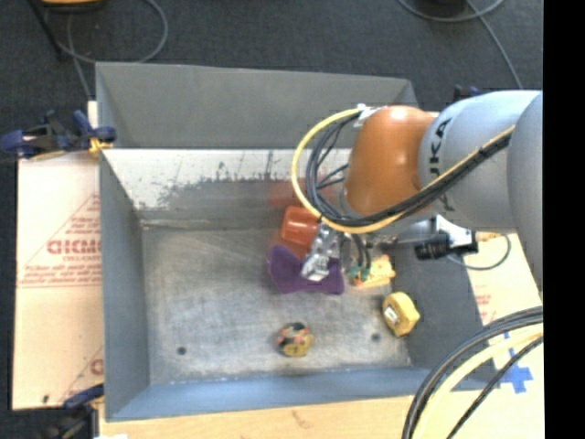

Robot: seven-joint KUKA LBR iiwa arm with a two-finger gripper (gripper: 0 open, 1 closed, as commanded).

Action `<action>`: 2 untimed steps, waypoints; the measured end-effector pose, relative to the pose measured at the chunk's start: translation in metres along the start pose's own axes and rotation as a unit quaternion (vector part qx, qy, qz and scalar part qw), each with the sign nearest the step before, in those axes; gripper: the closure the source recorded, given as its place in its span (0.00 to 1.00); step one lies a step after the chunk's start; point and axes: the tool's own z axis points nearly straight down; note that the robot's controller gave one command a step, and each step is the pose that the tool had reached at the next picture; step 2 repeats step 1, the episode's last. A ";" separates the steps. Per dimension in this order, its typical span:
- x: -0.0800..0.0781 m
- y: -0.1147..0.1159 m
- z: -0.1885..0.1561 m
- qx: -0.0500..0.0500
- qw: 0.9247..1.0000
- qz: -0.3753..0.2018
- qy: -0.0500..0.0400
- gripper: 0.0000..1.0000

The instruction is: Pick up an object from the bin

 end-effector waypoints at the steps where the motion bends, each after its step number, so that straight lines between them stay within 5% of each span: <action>1: -0.001 0.000 -0.018 -0.001 1.000 0.000 -0.003 1.00; 2: -0.001 0.000 -0.018 -0.001 1.000 0.000 -0.003 1.00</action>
Offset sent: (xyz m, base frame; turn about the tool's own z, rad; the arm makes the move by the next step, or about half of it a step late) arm 0.0000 0.0002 0.0640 0.0000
